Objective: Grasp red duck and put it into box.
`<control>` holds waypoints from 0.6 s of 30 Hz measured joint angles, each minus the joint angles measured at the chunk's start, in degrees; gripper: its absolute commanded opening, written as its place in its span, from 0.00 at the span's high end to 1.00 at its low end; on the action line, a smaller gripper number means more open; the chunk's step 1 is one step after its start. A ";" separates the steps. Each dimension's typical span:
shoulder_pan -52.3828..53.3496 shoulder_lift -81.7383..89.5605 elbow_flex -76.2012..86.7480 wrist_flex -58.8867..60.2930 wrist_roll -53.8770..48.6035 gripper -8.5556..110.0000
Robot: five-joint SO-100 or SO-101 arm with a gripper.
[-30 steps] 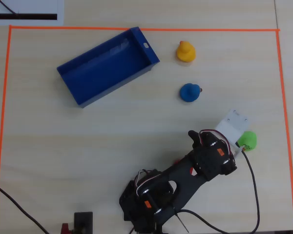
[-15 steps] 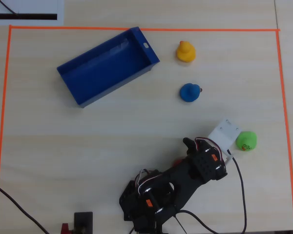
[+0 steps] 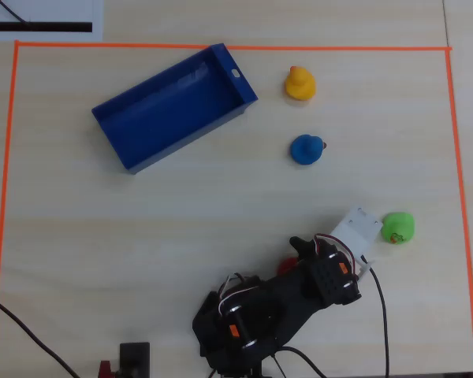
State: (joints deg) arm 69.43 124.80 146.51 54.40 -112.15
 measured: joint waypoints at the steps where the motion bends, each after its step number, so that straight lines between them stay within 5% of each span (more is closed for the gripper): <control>1: 0.18 0.18 0.18 0.35 -0.35 0.60; 18: 2.81 4.31 8.26 -1.23 -5.01 0.60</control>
State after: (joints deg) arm 72.25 129.11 154.78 53.17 -117.16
